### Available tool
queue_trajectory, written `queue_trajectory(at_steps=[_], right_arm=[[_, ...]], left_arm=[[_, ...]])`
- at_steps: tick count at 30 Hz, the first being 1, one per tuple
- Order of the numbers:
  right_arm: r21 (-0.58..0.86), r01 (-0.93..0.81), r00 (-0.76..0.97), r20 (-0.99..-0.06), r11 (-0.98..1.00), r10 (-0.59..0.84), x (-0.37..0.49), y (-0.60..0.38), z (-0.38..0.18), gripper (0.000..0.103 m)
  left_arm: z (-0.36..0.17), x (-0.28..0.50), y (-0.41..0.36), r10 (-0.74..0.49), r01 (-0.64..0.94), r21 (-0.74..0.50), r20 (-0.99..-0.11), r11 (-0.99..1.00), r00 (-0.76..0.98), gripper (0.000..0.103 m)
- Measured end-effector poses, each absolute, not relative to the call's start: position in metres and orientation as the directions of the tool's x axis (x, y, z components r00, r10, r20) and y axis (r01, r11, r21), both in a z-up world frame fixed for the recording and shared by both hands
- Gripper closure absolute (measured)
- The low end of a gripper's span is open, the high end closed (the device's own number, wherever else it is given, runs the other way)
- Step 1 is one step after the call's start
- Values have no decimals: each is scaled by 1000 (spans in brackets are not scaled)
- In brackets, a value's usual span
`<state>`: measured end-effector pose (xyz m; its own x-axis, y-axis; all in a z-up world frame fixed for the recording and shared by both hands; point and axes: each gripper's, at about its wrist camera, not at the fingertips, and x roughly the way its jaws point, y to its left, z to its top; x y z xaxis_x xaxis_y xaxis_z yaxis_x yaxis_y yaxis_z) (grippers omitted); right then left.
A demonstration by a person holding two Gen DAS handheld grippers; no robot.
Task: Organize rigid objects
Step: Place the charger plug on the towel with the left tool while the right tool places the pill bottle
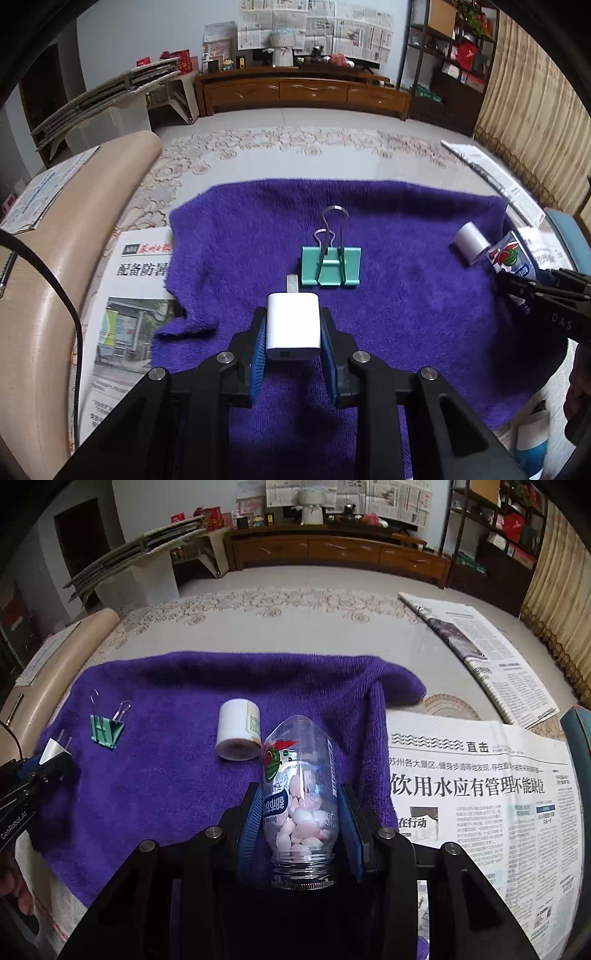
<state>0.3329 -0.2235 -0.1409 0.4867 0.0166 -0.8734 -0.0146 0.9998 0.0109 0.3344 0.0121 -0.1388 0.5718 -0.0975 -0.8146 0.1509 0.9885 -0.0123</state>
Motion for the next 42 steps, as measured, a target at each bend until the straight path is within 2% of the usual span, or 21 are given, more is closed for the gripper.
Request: queue_trajectory(at_steps=[12, 13, 15, 16, 17, 20, 22, 25, 26, 27, 29, 33, 37, 42], right_arm=[[-47, -103, 487, -874, 994, 9, 332, -214, -149, 62], [-45, -110, 484, -875, 993, 14, 332, -215, -148, 62], [-38, -131, 478, -878, 991, 29, 331, -216, -148, 62], [-35, -141, 473, -880, 989, 37, 331, -216, -148, 62], [-30, -149, 468, -883, 988, 44, 330, -217, -147, 62], [-2, -177, 443, -893, 984, 78, 332, -218, -145, 54], [-5, -190, 439, -895, 982, 81, 329, -217, -142, 42], [4, -198, 437, -895, 980, 92, 323, -216, -136, 37], [-1, -192, 443, -892, 981, 86, 319, -216, -132, 33], [-4, -187, 448, -890, 982, 81, 316, -216, -129, 24], [21, -177, 464, -880, 984, 102, 307, -219, -119, 22], [26, -120, 512, -855, 992, 84, 282, -228, -96, 2], [70, -72, 577, -811, 995, 98, 245, -243, -70, 2], [89, -53, 572, -814, 995, 103, 195, -260, -69, 0]], left_arm=[[-148, 336, 9, -86, 178, 17, -829, 984, 553, 75], [-148, 336, 9, -77, 178, 28, -829, 984, 554, 72], [-149, 337, 10, -49, 162, 51, -829, 985, 557, 57], [-149, 338, 12, -41, 156, 55, -832, 986, 553, 43], [-149, 338, 14, -54, 162, 42, -835, 986, 548, 40], [-150, 339, 9, -69, 190, 39, -847, 981, 528, 30], [-148, 337, 8, -77, 193, 32, -845, 981, 530, 24], [-142, 333, 10, -93, 180, 7, -836, 984, 540, 18], [-137, 329, 10, -99, 178, 0, -830, 984, 549, 13], [-134, 327, 10, -101, 177, -2, -825, 984, 556, 11], [-125, 319, 9, -103, 175, -2, -818, 985, 566, 0], [-104, 288, 5, -143, 186, -40, -796, 982, 589, 0], [-101, 249, 1, -169, 211, -52, -796, 976, 582, 0], [-118, 211, -4, -215, 257, -81, -808, 963, 549, 0]])
